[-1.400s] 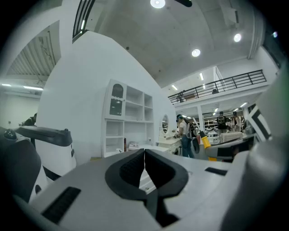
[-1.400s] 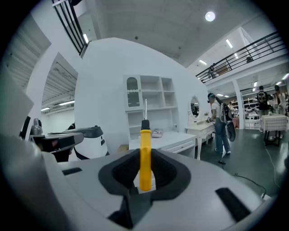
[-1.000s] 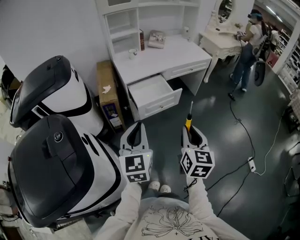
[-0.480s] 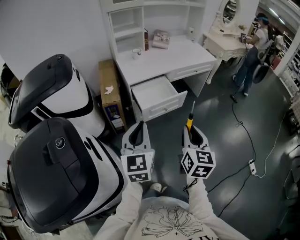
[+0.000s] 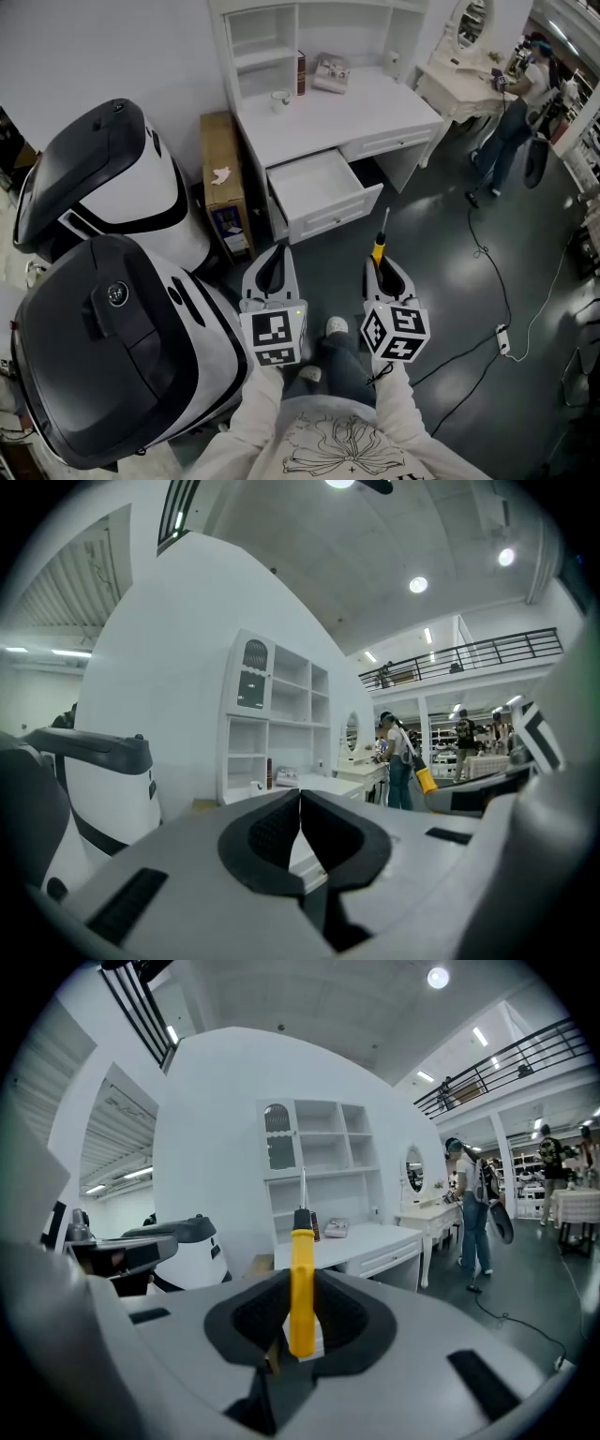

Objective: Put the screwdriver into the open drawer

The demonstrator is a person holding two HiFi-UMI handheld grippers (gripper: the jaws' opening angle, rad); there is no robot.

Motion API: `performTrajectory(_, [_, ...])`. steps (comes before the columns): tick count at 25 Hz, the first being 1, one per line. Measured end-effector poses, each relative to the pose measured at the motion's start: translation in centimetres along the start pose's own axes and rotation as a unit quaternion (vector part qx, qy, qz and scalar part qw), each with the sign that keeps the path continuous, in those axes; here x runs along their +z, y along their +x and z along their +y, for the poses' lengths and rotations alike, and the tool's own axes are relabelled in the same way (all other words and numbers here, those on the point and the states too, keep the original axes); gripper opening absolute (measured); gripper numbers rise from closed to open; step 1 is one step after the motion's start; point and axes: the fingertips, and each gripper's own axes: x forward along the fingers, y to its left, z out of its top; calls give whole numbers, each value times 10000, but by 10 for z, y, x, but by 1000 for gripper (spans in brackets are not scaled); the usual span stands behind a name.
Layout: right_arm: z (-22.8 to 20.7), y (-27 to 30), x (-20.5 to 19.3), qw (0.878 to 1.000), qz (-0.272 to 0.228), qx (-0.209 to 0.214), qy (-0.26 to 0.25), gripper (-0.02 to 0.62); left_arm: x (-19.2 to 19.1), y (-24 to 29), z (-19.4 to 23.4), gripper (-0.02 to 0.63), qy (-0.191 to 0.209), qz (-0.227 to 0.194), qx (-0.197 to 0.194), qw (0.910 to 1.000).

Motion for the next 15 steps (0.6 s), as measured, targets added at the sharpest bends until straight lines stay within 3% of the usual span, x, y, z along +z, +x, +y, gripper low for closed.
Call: performTrajectory(15, [-41, 106, 35, 9994, 22, 346, 9, 71, 7, 105, 8, 6, 15, 83, 359, 9993])
